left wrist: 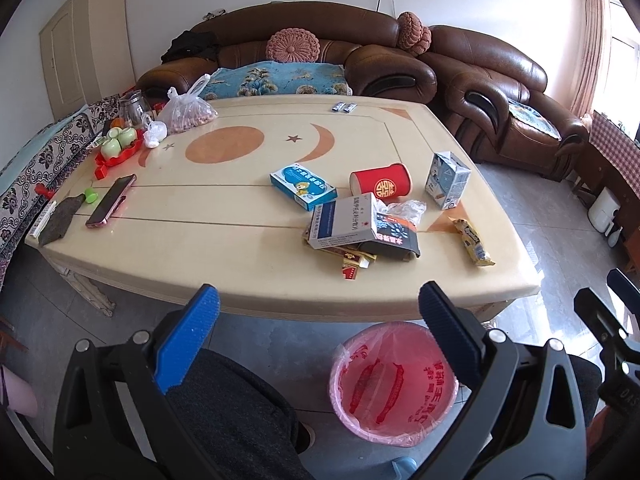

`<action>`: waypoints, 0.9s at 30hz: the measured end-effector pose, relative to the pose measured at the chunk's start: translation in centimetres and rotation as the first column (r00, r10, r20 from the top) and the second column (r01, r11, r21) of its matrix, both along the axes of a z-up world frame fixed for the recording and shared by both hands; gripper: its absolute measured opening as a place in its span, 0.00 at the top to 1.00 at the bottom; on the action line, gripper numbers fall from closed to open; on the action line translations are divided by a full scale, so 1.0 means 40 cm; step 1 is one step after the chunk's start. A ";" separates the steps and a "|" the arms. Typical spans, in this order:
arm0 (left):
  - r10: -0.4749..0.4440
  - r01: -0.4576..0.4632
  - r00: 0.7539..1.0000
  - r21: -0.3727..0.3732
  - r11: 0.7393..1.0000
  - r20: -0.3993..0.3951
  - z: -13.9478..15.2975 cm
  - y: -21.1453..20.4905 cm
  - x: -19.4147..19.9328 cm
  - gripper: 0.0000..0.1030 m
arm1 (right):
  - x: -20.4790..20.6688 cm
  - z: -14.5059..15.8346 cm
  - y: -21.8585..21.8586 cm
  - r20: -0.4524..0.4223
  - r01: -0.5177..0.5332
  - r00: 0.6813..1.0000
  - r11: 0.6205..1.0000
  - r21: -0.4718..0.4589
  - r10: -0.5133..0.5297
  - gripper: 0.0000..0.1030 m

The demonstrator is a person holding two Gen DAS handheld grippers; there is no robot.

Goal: Collect trash
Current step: 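Reach the left tool to the blue medicine box while the right tool reaches the yellow snack bar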

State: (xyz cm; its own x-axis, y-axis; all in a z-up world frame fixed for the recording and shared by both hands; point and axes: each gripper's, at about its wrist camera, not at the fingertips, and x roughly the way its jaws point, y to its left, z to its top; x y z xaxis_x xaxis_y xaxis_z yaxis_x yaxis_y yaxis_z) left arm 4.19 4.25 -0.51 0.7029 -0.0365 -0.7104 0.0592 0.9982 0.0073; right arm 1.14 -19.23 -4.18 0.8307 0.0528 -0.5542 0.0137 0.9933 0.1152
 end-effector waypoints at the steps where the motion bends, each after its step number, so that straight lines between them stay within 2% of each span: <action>1: 0.004 -0.004 1.000 0.006 1.000 0.002 0.003 0.008 0.012 0.05 | 0.013 -0.005 -0.005 -0.007 0.002 1.000 1.000 -0.005 -0.002 0.06; 5: -0.008 0.008 1.000 0.006 1.000 -0.012 0.007 0.036 0.069 0.05 | 0.066 -0.022 -0.022 -0.046 -0.003 0.999 1.000 -0.011 0.003 0.06; 9: 0.001 -0.002 1.000 -0.023 1.000 -0.031 0.005 0.073 0.135 0.05 | 0.114 -0.032 -0.051 -0.067 0.008 0.998 1.000 0.027 -0.006 0.06; 11: 0.013 -0.014 0.999 -0.006 1.000 -0.043 0.004 0.081 0.167 0.05 | 0.135 -0.035 -0.061 -0.069 0.013 0.998 1.000 0.021 -0.012 0.06; 13: 0.018 -0.019 0.997 -0.002 1.000 -0.073 0.001 0.090 0.205 0.05 | 0.157 -0.036 -0.068 -0.068 0.027 0.997 1.000 -0.010 -0.027 0.06; 18: 0.025 -0.033 0.987 -0.046 0.998 -0.157 0.000 0.097 0.292 0.05 | 0.220 -0.035 -0.086 -0.086 0.018 0.996 0.999 -0.037 -0.021 0.06; 24: 0.024 -0.044 0.971 -0.079 0.996 -0.237 0.012 0.069 0.389 0.05 | 0.298 -0.030 -0.088 -0.110 -0.032 0.994 0.996 -0.084 0.022 0.06; 27: 0.025 -0.057 0.958 -0.103 0.993 -0.287 0.017 0.057 0.441 0.05 | 0.333 -0.028 -0.091 -0.124 -0.064 0.991 0.995 -0.074 0.055 0.06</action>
